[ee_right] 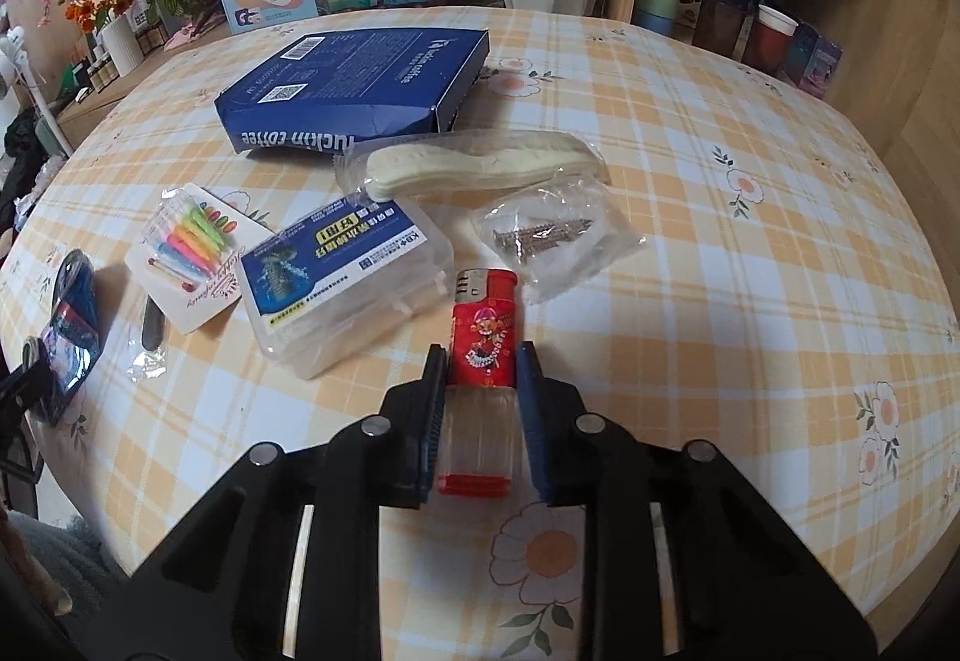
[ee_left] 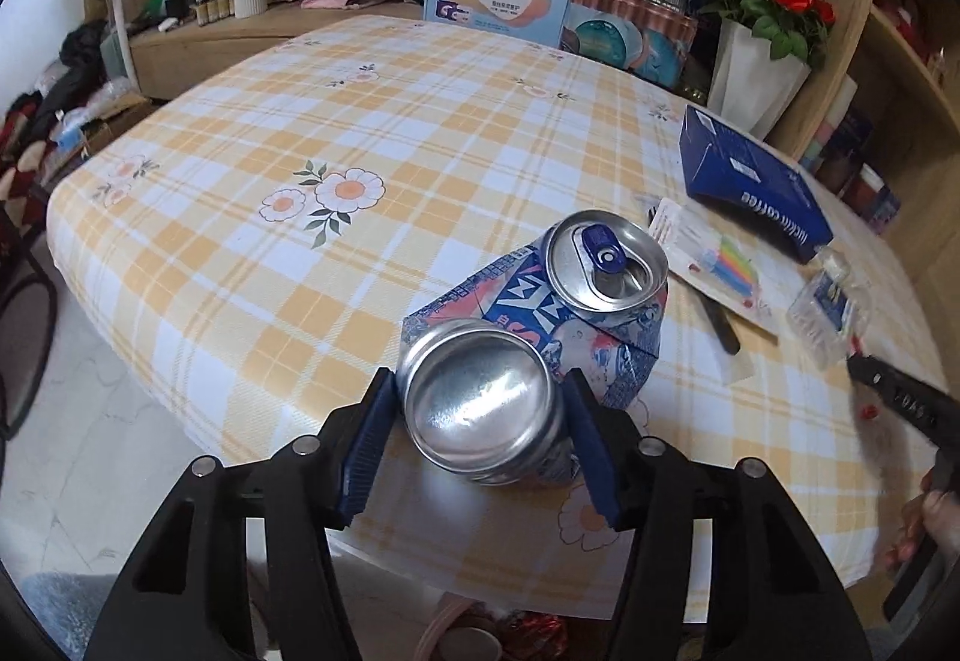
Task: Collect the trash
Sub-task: 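Lift the blue can with the left tool while the right tool grasps the red lighter, then carry both over the bin and open the right tool to drop the lighter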
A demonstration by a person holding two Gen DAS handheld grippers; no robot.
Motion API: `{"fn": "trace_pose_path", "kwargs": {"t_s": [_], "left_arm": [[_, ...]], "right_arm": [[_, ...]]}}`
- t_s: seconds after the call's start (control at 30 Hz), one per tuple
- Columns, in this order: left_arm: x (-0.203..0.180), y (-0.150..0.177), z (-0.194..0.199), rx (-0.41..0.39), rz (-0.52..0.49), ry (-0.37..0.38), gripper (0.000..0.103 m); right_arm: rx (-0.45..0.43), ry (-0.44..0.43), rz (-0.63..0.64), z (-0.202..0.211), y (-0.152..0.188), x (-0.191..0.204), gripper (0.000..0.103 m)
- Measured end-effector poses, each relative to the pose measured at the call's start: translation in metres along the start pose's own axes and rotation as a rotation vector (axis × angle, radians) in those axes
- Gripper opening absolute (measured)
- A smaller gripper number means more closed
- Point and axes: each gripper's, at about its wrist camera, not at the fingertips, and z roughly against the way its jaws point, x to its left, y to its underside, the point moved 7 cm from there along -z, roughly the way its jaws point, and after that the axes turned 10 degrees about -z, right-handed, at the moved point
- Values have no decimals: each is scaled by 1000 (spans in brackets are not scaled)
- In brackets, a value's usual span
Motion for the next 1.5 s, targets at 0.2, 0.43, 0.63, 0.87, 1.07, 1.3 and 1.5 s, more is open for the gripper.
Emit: {"fn": "trace_pose_path", "kwargs": {"t_s": [0.2, 0.43, 0.63, 0.87, 1.07, 1.3, 1.5], "left_arm": [[-4, -18, 22, -70, -32, 64, 54], [-16, -40, 46, -128, -41, 114, 54], [-35, -51, 74, -175, -94, 146, 54], [-48, -57, 101, -209, -123, 189, 54], [-56, -58, 123, -238, -133, 223, 54], [-59, -49, 149, -265, -138, 252, 54], [-51, -42, 171, -288, -136, 251, 54]], "right_arm": [[-41, -42, -30, 20, 1, -4, 26], [-79, -73, -48, 45, 2, -4, 26], [-123, -94, -36, 75, 0, -1, 26], [-146, -112, -14, 106, 8, 8, 26], [-180, -126, -3, 140, 20, 14, 26], [-190, -144, 2, 168, 44, 20, 26], [-200, -167, 17, 187, 63, 28, 26]]}}
